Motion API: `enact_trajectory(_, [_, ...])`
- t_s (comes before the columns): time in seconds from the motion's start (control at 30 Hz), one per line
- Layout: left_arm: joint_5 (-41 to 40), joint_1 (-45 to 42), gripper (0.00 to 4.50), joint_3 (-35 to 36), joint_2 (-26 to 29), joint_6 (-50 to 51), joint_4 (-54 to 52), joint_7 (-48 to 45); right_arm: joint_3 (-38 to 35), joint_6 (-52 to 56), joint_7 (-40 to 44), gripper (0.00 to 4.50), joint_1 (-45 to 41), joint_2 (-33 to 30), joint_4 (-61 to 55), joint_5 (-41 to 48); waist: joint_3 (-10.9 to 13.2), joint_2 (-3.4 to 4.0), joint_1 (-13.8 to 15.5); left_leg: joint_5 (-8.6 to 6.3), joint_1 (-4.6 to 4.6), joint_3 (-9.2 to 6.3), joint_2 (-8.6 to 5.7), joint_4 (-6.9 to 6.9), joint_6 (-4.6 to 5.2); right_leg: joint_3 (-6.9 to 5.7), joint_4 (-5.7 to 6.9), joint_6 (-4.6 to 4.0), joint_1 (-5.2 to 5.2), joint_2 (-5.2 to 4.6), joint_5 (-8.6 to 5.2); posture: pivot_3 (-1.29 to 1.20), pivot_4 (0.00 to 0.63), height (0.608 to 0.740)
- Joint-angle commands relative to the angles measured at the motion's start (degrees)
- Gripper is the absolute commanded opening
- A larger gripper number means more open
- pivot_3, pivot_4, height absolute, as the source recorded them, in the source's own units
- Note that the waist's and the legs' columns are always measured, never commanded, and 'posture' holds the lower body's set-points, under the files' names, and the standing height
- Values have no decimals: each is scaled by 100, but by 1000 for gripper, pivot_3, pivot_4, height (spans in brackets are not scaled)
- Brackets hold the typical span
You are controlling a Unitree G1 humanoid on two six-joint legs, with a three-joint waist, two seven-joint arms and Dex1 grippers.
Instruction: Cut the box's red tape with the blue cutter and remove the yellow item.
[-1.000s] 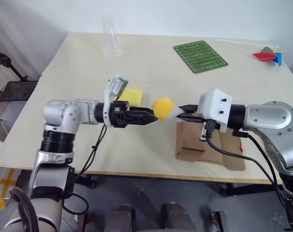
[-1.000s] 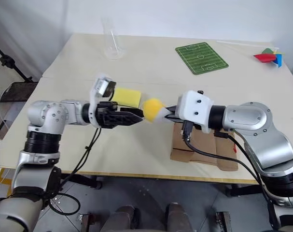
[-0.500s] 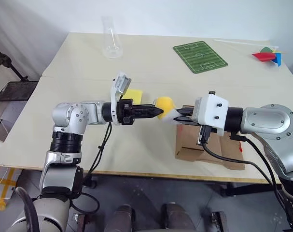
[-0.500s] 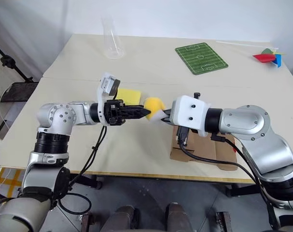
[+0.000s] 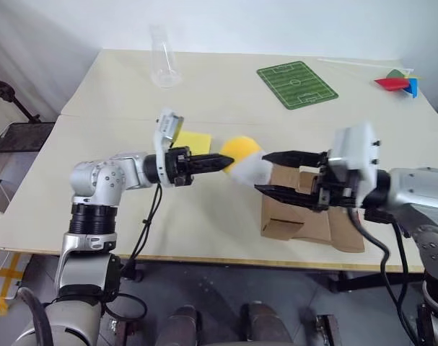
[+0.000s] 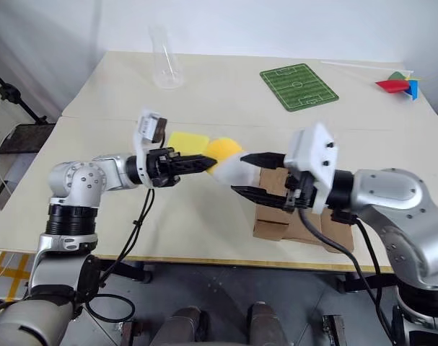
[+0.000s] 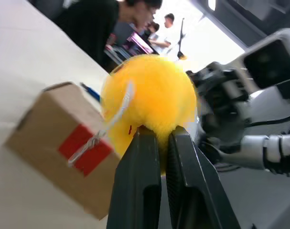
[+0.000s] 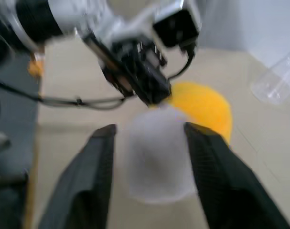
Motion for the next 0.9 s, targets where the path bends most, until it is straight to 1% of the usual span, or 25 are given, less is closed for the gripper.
enact_trajectory(0.03, [-17, 414, 0, 444, 485, -417, -241, -150, -957, -264, 5, 3824, 312, 162, -62, 864, 0, 0, -10, 0, 5, 0, 1, -2, 0, 0, 2, 0, 1, 0, 0, 0, 150, 740])
enact_trajectory(0.1, [41, 816, 0, 655, 851, -616, -351, -183, -1389, -712, 22, 4478, 603, 395, -41, 977, 0, 0, -31, 0, 16, 5, 4, -15, 0, -1, 0, 0, 5, 0, 0, 0, 150, 740])
enact_trajectory(0.2, [441, 1728, 0, 1115, 1438, -1387, -453, -47, -1752, -1110, 319, 4478, 1209, 348, 122, 769, 0, 0, -28, 1, 24, 9, 4, -27, -1, 0, -2, -1, 8, -2, 1, 0, 150, 740])
enact_trajectory(0.27, [612, 2198, 0, 1475, 1631, -1751, -413, 211, -1883, -1183, 905, 4478, 1669, 141, 256, 889, 0, 0, -6, 0, 25, 9, 5, -32, -1, 0, -15, -2, 12, -3, 1, 0, 150, 740])
enact_trajectory(0.33, [621, 2446, 0, 1873, 1588, -1944, -385, 642, -1886, -1738, 1507, 4478, 2175, 79, 362, 529, -1, -1, 34, 0, 27, 9, 4, -36, -1, 1, -33, -2, 19, -4, 1, 0, 150, 740])
enact_trajectory(0.47, [662, 2629, 0, 2025, 1448, -2207, -309, 944, -1810, -2528, 1627, 4478, 2790, 399, 639, 0, -3, -5, 170, 1, 31, 4, 1, -31, 2, -2, -47, -6, 36, -8, 4, 0, 150, 740])
enact_trajectory(0.53, [891, 2598, 614, 1845, 1387, -2625, -221, 942, -1720, -2781, 1632, 4500, 3015, 518, 733, -187, -3, -4, 175, 1, 39, 4, -1, -32, 2, -2, -49, -6, 44, -10, 4, 0, 150, 740])
enact_trajectory(0.57, [942, 2416, 826, 1836, 1330, -2637, -50, 1138, -1680, -2907, 1638, 4500, 3123, 553, 752, -291, -3, -4, 170, 1, 40, 4, -2, -32, 2, -2, -48, -7, 46, -10, 4, 0, 150, 740])
enact_trajectory(0.6, [1097, 2283, 1116, 1753, 1357, -2809, 104, 1193, -1669, -2947, 1605, 4500, 3205, 564, 742, -317, -3, -5, 165, 1, 40, 4, -1, -32, 2, -3, -46, -7, 46, -9, 4, 0, 150, 740])
enact_trajectory(0.63, [1139, 2153, 1443, 1670, 1439, -2738, 252, 1169, -1677, -2979, 1536, 4500, 3244, 591, 739, -314, -3, -5, 156, 1, 40, 5, -1, -32, 2, -3, -45, -7, 43, -7, 4, 0, 150, 740])
enact_trajectory(0.7, [1287, 2053, 2083, 1393, 1703, -2861, 439, 706, -1683, -3027, 1480, 4500, 3312, 588, 745, -300, -3, -5, 133, 3, 40, 5, 2, -32, -1, -5, -39, -7, 42, -2, 4, 0, 150, 740])
enact_trajectory(0.77, [1462, 2059, 2643, 1208, 1854, -3340, 529, 266, -1691, -3073, 1421, 4500, 3325, 585, 780, -286, -4, -6, 53, 3, 40, 10, 6, -39, -2, -3, -35, -8, 36, 2, 5, 0, 150, 740])
enact_trajectory(0.8, [1519, 2042, 2947, 1143, 1897, -3486, 583, 156, -1698, -3098, 1395, 4500, 3337, 582, 796, -279, -3, -4, 19, 3, 42, 13, 6, -44, -3, -3, -35, -8, 35, 1, 5, 0, 150, 740])
enact_trajectory(0.9, [1884, 1873, 3755, 1023, 1980, -4032, 928, 225, -1730, -3152, 1358, 4500, 3388, 549, 845, -288, -3, -4, 15, 3, 43, 12, 7, -46, -3, -6, -37, -9, 34, 0, 5, 0, 150, 740])
